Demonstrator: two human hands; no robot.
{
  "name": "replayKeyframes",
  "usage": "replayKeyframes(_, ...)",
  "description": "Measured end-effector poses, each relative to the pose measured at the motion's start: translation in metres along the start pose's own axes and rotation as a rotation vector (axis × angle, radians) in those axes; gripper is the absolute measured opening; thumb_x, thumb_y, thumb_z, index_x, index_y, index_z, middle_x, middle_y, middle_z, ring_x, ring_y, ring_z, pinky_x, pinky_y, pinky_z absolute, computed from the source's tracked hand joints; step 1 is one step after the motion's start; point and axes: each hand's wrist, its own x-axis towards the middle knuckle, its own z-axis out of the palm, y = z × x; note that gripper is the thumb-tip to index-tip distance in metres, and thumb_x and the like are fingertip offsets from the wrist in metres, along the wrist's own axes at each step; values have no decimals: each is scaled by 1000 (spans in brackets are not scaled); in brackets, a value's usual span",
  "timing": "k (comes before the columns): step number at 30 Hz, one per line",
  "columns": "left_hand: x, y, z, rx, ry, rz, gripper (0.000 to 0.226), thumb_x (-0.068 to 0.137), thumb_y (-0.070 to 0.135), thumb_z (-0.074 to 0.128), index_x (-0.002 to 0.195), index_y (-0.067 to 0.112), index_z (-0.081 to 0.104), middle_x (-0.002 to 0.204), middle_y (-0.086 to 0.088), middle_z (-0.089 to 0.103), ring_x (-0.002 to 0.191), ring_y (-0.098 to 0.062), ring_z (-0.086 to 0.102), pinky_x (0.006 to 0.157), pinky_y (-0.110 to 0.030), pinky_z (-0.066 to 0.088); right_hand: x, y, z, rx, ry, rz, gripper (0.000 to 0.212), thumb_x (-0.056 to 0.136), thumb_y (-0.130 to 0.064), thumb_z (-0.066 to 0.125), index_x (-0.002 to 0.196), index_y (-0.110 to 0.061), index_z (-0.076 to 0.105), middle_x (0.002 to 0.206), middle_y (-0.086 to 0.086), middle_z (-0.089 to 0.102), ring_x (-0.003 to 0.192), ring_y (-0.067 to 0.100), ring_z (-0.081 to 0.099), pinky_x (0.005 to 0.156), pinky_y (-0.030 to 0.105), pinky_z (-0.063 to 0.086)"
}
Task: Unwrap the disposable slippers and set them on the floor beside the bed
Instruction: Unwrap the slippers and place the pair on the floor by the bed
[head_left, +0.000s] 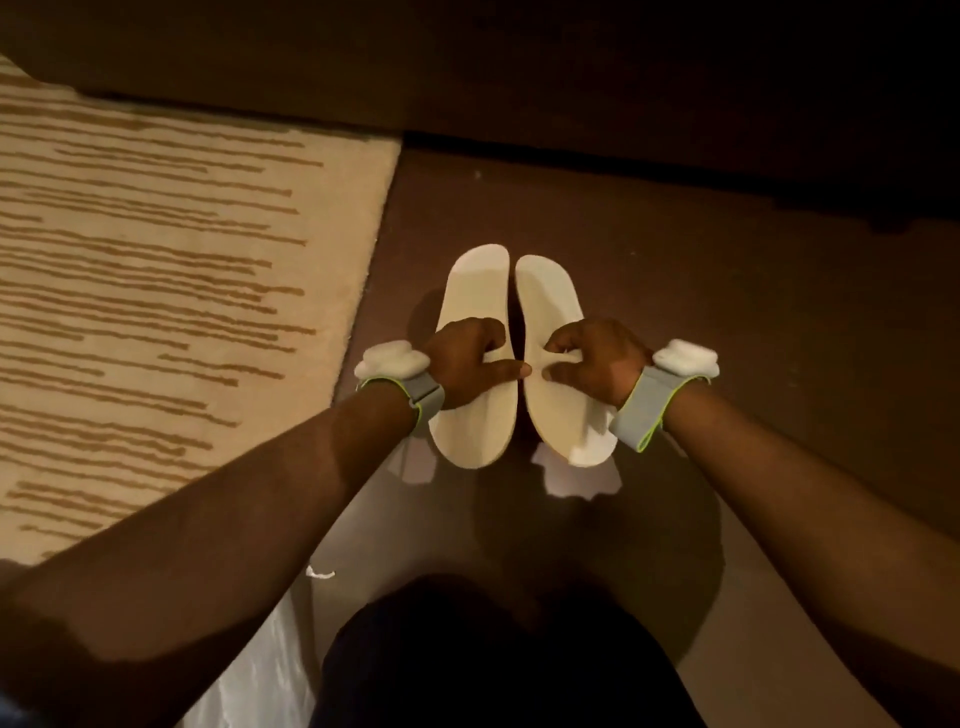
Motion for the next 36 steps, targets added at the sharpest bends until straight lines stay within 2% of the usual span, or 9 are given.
replayKeyframes(3, 28, -8, 6, 187, -47, 52, 32, 86, 39, 65, 87, 12, 48, 92, -11, 57, 86, -29, 54, 70, -30, 35, 9, 18, 8, -188, 52, 32, 33, 81, -26, 69, 112, -17, 67, 117, 8, 66, 110, 30, 59, 97, 32, 43)
replayKeyframes(5, 42, -15, 12, 251, -63, 50, 32, 88, 35, 63, 103, 9, 54, 105, -14, 62, 97, -34, 57, 71, -29, 33, 11, 28, 14, -260, 56, 29, 34, 83, -27, 65, 115, -19, 64, 117, 9, 67, 112, 33, 59, 99, 38, 43)
replayKeyframes(8, 60, -26, 21, 305, -86, 37, 38, 88, 30, 63, 118, 7, 53, 119, -13, 61, 107, -35, 56, 74, -29, 31, 14, 40, 19, -324, 82, 8, 34, 83, -29, 62, 116, -19, 63, 114, 8, 70, 108, 34, 62, 97, 37, 45)
replayKeyframes(14, 84, -53, 35, 318, -89, 23, 30, 87, 23, 64, 111, 8, 54, 114, -13, 62, 102, -35, 58, 74, -30, 36, 30, 64, 30, -360, 60, 47, 37, 85, -27, 59, 120, -18, 61, 111, 9, 72, 102, 35, 65, 92, 34, 48)
replayKeyframes(16, 96, -64, 41, 308, -67, 42, 26, 87, 22, 65, 107, 9, 55, 106, -11, 62, 98, -34, 58, 71, -29, 34, 44, 74, 37, -379, 83, 40, 37, 85, -28, 59, 121, -18, 61, 109, 11, 72, 100, 37, 65, 90, 35, 50)
replayKeyframes(20, 108, -72, 39, 269, -44, 74, 18, 86, 21, 65, 98, 12, 54, 87, 2, 48, 89, -31, 58, 69, -29, 34, 59, 79, 42, -383, 164, 64, 37, 84, -28, 57, 120, -18, 61, 108, 14, 72, 97, 40, 65, 89, 38, 51)
replayKeyframes(25, 118, -77, 34, 264, -40, 63, 18, 87, 20, 64, 100, 11, 56, 96, -3, 59, 91, -31, 60, 71, -29, 38, 68, 76, 47, -405, 139, 75, 39, 83, -27, 58, 121, -18, 60, 108, 11, 73, 99, 37, 66, 91, 36, 50)
replayKeyframes(30, 132, -74, 28, 284, -15, 39, 17, 86, 19, 64, 99, 11, 57, 104, -11, 64, 91, -35, 61, 78, -37, 49, 83, 72, 39, -430, 173, 79, 36, 79, -23, 58, 114, -14, 63, 101, 16, 73, 92, 40, 66, 83, 37, 52)
replayKeyframes(36, 141, -72, 28, 305, -10, 79, 16, 87, 19, 63, 99, 12, 57, 102, -9, 65, 89, -35, 61, 73, -32, 45, 84, 70, 47, -421, 148, 89, 33, 80, -18, 57, 111, -11, 62, 98, 18, 72, 91, 42, 66, 82, 38, 52)
